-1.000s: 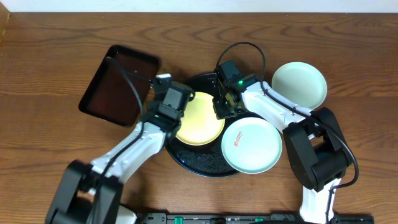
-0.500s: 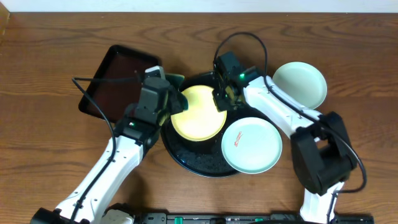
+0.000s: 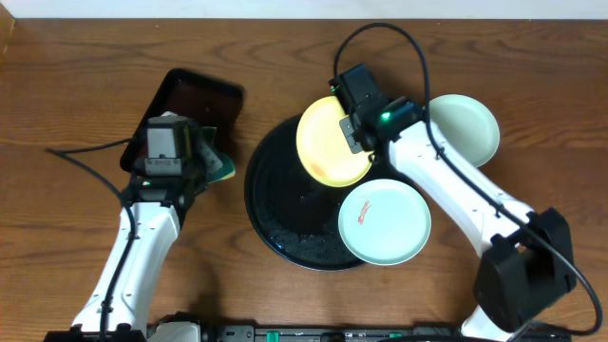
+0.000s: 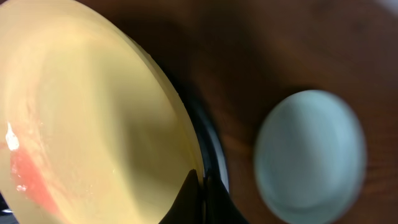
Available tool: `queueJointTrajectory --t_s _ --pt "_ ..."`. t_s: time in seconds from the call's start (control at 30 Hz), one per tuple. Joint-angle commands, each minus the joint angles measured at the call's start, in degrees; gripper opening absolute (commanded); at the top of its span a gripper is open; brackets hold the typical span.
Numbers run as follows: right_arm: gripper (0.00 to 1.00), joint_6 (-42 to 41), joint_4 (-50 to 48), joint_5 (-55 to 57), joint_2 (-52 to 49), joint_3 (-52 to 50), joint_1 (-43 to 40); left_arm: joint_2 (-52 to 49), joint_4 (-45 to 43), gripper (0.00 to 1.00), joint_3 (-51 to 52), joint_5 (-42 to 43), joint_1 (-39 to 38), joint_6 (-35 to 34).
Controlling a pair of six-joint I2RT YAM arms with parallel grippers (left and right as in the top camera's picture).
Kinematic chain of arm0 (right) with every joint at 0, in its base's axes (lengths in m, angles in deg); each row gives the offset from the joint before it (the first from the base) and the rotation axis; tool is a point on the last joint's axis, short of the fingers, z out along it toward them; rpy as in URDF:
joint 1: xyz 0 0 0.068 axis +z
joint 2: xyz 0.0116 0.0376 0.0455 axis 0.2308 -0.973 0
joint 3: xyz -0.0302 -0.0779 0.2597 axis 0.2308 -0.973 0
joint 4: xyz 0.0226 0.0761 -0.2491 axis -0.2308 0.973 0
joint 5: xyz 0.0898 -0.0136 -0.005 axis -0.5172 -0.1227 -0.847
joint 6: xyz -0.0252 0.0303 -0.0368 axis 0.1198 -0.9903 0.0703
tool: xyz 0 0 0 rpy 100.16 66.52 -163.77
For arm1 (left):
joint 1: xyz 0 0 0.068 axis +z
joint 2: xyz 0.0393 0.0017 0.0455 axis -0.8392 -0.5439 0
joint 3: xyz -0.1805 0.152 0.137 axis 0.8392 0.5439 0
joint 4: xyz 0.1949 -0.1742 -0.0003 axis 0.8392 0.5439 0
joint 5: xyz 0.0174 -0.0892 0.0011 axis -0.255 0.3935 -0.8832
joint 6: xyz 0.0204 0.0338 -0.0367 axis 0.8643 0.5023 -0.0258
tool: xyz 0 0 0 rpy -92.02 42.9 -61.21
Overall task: Clean dirty plates on tray and stack at the side
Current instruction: 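Lift the sponge away to the tray and raise the yellow plate, then carry the yellow plate right and stack it on the mint plate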
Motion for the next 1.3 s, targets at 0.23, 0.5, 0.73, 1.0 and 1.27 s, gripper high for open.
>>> queueJointTrajectory --t_s 0.23,0.5,0.73,1.0,1.27 --pt "0.01 18.8 -4.7 28.8 4.0 1.1 12.9 0.3 0.0 0.07 0.2 0.9 1.2 0.0" --pt "0.01 25.9 -10.1 39.0 4.0 1.1 19.1 0.3 0.2 0.07 0.2 1.0 1.2 0.0" --pt "0.01 30.3 -12.2 39.5 4.0 1.1 20.2 0.3 0.4 0.07 0.3 1.0 1.2 0.0" --pt "0.01 39.8 -15.4 40.2 4.0 1.1 20.3 0.3 0.6 0.08 0.2 1.0 1.2 0.0" --pt "0.01 39.7 -15.4 40.1 4.0 1.1 20.3 0.3 1.0 0.08 0.3 1.0 1.2 0.0"
